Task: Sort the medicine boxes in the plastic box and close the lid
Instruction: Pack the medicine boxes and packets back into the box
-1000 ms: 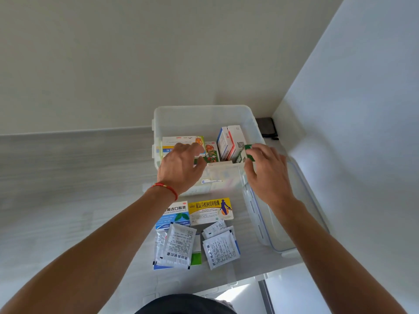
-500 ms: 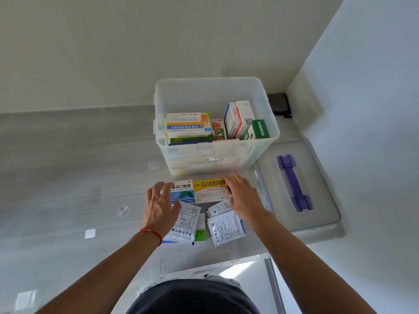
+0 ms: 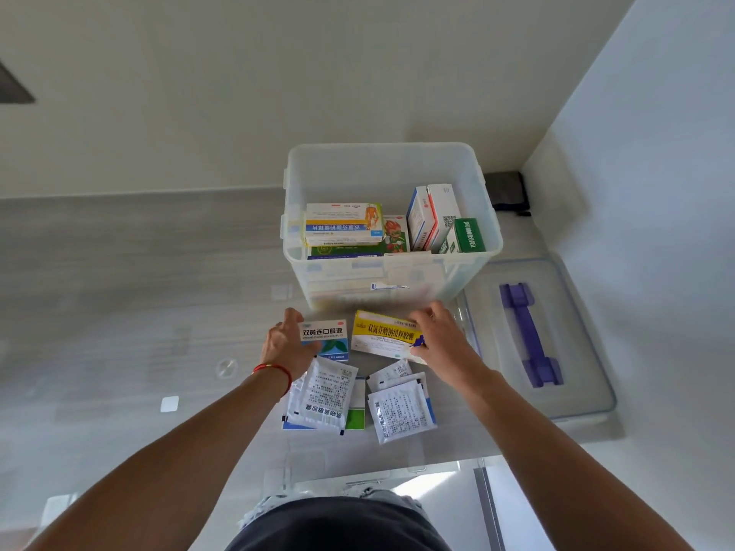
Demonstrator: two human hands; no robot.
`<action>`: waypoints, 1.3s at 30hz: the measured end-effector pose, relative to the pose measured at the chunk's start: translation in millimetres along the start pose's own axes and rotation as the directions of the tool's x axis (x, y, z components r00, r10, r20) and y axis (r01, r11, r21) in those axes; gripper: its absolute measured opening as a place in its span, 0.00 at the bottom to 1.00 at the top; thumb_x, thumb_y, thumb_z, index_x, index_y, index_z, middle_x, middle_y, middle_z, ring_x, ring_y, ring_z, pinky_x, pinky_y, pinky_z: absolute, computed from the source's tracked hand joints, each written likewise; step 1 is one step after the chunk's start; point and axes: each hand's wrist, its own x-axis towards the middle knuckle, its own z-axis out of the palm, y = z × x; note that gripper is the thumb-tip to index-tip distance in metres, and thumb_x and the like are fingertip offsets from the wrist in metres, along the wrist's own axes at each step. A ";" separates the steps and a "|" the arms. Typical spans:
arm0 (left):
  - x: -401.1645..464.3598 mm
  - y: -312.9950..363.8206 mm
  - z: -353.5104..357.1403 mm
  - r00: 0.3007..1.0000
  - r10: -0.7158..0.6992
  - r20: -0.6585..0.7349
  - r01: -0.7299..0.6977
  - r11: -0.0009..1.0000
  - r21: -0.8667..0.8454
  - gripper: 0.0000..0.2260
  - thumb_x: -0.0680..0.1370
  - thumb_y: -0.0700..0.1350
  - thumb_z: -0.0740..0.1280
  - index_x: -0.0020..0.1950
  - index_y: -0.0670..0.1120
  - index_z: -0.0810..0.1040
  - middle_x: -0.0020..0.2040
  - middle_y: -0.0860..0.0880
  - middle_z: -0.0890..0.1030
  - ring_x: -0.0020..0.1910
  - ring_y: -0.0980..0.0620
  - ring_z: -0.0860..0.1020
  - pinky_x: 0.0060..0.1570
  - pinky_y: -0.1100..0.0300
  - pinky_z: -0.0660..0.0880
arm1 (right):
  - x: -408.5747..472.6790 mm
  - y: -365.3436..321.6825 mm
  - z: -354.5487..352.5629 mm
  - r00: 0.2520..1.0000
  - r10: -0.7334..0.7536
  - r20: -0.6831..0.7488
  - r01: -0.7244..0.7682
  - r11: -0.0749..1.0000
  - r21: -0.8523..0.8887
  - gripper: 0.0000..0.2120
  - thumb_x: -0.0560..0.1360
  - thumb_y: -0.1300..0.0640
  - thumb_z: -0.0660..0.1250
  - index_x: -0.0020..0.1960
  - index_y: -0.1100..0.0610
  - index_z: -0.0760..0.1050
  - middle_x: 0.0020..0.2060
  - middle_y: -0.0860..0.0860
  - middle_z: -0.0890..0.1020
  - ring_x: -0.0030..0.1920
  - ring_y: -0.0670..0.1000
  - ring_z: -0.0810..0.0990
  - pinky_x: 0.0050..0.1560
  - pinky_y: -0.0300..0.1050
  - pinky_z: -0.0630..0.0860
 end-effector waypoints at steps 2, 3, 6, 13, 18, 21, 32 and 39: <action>2.0 -0.1 -2.9 1.000 0.020 0.011 -0.020 1.000 0.011 0.20 0.73 0.40 0.74 0.60 0.40 0.70 0.55 0.39 0.81 0.52 0.41 0.80 0.47 0.53 0.79 | -5.6 -3.1 -11.2 0.997 -0.042 -0.065 0.045 0.998 0.051 0.18 0.77 0.58 0.72 0.66 0.56 0.75 0.61 0.51 0.75 0.62 0.53 0.74 0.61 0.43 0.72; 3.5 -0.6 -4.5 0.999 0.037 0.021 -0.037 0.999 0.032 0.20 0.73 0.41 0.74 0.60 0.40 0.70 0.55 0.39 0.80 0.53 0.42 0.79 0.49 0.52 0.79 | -8.9 -5.4 -20.1 0.994 -0.058 -0.092 0.065 0.995 0.077 0.17 0.78 0.58 0.72 0.66 0.56 0.75 0.60 0.51 0.76 0.62 0.53 0.74 0.61 0.43 0.72; 7.9 -2.7 -8.2 0.991 0.110 0.077 -0.117 0.989 0.092 0.22 0.73 0.42 0.75 0.62 0.42 0.72 0.58 0.40 0.80 0.57 0.41 0.78 0.55 0.50 0.79 | -19.7 -15.8 -59.6 0.986 -0.085 -0.145 0.100 0.989 0.106 0.18 0.79 0.56 0.71 0.67 0.54 0.76 0.59 0.50 0.78 0.58 0.50 0.76 0.57 0.45 0.75; 12.1 3.8 -6.8 0.957 0.155 0.244 -0.224 0.932 0.285 0.35 0.71 0.54 0.75 0.75 0.50 0.67 0.66 0.46 0.74 0.65 0.46 0.69 0.63 0.51 0.74 | -35.0 -44.3 -181.1 0.951 0.081 -0.300 0.080 0.869 0.488 0.14 0.74 0.55 0.76 0.58 0.46 0.83 0.48 0.41 0.86 0.46 0.42 0.86 0.41 0.32 0.81; 13.0 10.7 -4.5 0.963 0.182 0.197 -0.233 0.932 0.279 0.33 0.71 0.52 0.75 0.73 0.50 0.68 0.64 0.46 0.75 0.65 0.47 0.69 0.63 0.51 0.75 | 14.8 -54.2 -212.4 0.821 0.325 -0.469 -0.021 0.838 0.545 0.12 0.73 0.48 0.73 0.55 0.50 0.84 0.44 0.47 0.87 0.44 0.45 0.85 0.41 0.36 0.79; 9.3 6.8 -3.9 0.960 0.191 0.203 -0.245 0.927 0.285 0.34 0.72 0.52 0.74 0.75 0.50 0.65 0.68 0.48 0.73 0.69 0.46 0.66 0.65 0.48 0.73 | 57.3 -57.9 -198.0 0.826 0.378 -0.418 -0.078 0.811 0.579 0.12 0.72 0.47 0.72 0.52 0.51 0.84 0.41 0.48 0.85 0.38 0.49 0.82 0.41 0.44 0.79; 0.8 -9.6 -18.5 0.989 0.148 0.021 -0.149 0.969 0.197 0.25 0.74 0.44 0.70 0.71 0.48 0.70 0.63 0.46 0.77 0.65 0.46 0.69 0.61 0.54 0.71 | 192.7 -73.7 -118.3 0.910 0.387 0.147 -0.393 0.694 0.604 0.26 0.78 0.59 0.69 0.74 0.56 0.66 0.62 0.54 0.76 0.58 0.58 0.82 0.53 0.55 0.85; -5.4 -11.4 -15.9 0.994 0.010 0.110 -0.017 0.997 0.070 0.28 0.74 0.39 0.69 0.73 0.44 0.66 0.64 0.40 0.75 0.62 0.44 0.73 0.57 0.57 0.73 | 179.8 -92.8 -129.0 0.971 0.233 0.059 -0.235 0.868 0.438 0.20 0.77 0.61 0.66 0.68 0.57 0.70 0.60 0.51 0.79 0.60 0.55 0.80 0.63 0.55 0.78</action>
